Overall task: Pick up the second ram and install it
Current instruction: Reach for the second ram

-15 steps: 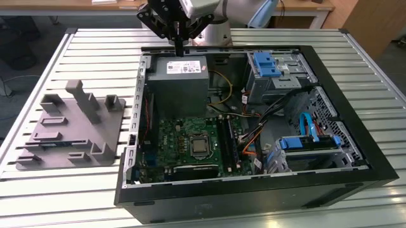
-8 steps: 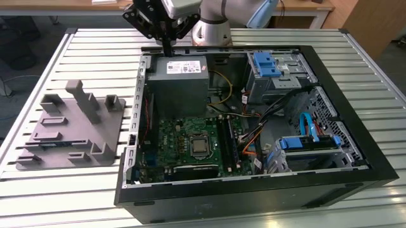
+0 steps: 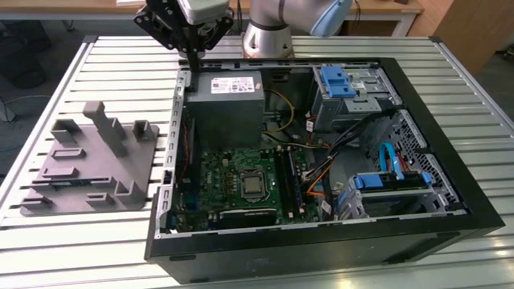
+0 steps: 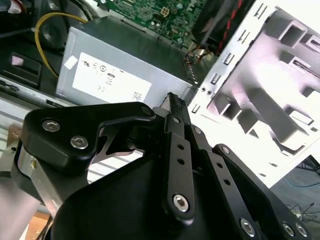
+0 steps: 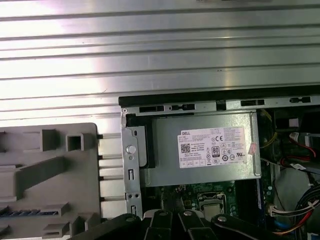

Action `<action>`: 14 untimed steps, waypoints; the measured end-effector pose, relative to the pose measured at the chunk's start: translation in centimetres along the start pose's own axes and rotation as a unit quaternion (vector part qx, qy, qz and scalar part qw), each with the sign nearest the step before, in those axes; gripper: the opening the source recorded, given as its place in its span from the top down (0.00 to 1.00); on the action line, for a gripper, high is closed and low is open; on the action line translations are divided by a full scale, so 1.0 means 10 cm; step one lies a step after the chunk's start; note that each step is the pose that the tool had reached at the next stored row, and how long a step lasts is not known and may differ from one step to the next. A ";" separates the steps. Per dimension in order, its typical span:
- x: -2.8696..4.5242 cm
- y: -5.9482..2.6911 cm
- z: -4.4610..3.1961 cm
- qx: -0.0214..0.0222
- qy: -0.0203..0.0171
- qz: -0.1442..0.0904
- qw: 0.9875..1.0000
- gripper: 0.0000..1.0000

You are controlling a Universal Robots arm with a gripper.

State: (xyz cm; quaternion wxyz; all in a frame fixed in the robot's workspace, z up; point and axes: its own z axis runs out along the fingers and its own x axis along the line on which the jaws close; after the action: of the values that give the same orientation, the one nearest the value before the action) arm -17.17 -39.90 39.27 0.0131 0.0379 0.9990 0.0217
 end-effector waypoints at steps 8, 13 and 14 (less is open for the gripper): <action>0.234 -0.018 0.000 0.000 0.000 0.000 1.000 0.90; 0.386 -0.030 0.000 0.000 0.000 0.000 1.000 0.90; 0.419 -0.032 0.000 0.000 0.000 0.000 1.000 0.90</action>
State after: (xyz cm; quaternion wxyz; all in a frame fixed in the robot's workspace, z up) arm -21.37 -39.90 39.15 0.0131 0.0378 0.9990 0.0217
